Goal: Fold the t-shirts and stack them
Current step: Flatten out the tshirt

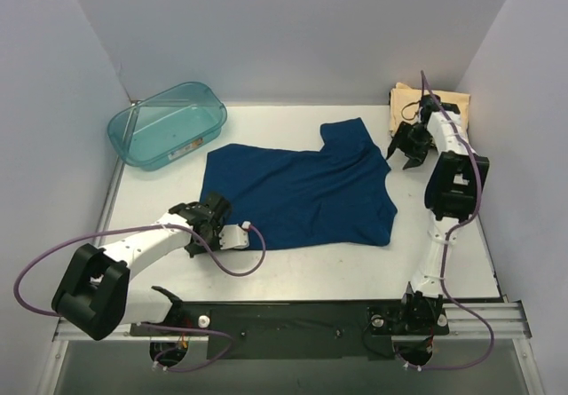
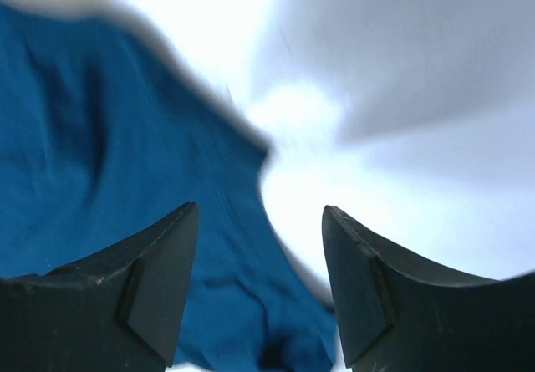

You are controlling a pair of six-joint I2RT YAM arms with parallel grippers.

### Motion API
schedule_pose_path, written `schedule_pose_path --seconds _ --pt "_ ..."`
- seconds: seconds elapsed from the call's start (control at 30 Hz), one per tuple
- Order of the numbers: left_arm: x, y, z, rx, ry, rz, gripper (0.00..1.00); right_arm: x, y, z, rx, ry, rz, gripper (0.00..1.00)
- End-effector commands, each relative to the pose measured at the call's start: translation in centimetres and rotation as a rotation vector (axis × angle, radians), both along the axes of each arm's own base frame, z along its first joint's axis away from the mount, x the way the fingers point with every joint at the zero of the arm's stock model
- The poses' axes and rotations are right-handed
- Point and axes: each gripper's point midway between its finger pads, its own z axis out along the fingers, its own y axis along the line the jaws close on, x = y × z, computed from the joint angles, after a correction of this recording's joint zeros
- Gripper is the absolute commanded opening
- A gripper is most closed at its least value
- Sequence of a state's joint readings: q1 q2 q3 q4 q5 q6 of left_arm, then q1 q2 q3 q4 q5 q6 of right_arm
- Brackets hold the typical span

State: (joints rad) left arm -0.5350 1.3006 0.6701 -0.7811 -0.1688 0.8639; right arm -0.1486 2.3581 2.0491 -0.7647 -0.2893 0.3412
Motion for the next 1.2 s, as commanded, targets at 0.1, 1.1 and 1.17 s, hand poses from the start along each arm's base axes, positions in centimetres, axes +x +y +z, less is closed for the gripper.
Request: schedule_pose_path --seconds 0.1,1.1,1.17 --pt "-0.4 0.7 1.4 0.003 -0.048 0.032 0.0 -11.9 2.8 8.6 -0.063 -0.037 0.119 0.58" --pt "-4.8 2.9 5.8 0.01 0.006 0.051 0.0 -36.9 9.1 11.0 0.116 0.257 0.242 0.0" --pt "-5.1 2.9 5.9 0.013 0.02 0.043 0.0 -38.8 9.4 12.2 0.127 0.275 0.256 0.0"
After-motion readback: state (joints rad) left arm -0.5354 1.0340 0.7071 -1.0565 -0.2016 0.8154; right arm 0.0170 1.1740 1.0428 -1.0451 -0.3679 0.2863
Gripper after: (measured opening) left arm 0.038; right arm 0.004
